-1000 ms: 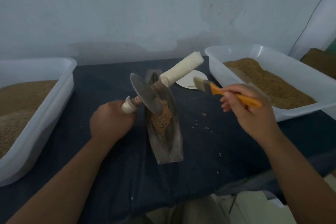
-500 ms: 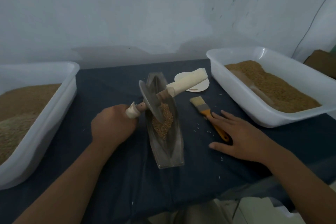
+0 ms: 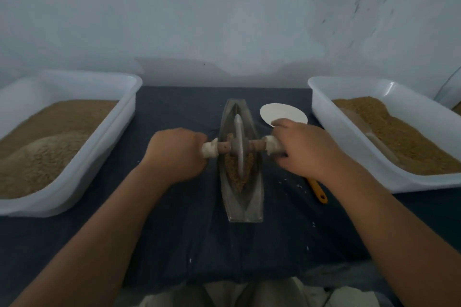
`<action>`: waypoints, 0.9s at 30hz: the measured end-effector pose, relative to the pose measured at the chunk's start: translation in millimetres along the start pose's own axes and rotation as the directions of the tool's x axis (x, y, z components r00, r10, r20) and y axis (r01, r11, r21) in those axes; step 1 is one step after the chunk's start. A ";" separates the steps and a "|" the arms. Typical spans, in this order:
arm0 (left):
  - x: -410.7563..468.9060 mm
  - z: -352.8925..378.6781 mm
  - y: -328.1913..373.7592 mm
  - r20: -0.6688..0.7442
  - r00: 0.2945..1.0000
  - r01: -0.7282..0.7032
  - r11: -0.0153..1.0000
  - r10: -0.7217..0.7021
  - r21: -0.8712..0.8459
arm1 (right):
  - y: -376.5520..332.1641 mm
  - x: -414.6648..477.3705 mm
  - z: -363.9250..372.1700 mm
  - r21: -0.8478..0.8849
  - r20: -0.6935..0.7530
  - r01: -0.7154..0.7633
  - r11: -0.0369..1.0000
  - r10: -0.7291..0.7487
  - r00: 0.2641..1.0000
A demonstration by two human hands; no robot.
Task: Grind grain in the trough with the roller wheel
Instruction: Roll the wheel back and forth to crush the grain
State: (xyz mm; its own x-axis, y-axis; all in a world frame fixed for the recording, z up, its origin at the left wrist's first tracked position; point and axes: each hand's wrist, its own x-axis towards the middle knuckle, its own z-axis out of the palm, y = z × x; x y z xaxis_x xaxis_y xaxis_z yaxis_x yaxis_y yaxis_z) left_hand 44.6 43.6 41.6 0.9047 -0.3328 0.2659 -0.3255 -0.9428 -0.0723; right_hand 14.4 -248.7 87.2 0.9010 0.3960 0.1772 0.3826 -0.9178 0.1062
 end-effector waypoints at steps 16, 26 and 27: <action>56.6 -30.9 17.9 0.257 0.966 -0.047 0.995 0.024 0.085 | 10.0 44.8 38.4 0.015 0.121 -0.286 0.958 0.282 0.952; 19.0 -16.6 1.3 0.284 0.951 -0.131 0.991 0.119 0.024 | 5.4 8.2 30.8 -0.031 0.097 -0.149 0.988 0.151 0.984; 17.5 -15.5 1.4 0.271 0.954 -0.140 0.990 0.127 0.030 | 7.7 7.1 32.0 -0.017 0.116 -0.153 0.988 0.154 0.981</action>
State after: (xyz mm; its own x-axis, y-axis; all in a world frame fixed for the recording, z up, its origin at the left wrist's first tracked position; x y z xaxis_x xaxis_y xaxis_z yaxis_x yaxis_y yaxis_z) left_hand 55.8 36.8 61.1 0.8965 -0.4427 -0.0160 -0.4405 -0.8871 -0.1380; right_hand 30.3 -253.8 58.0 0.9668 0.2438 0.0771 0.2363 -0.9671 0.0943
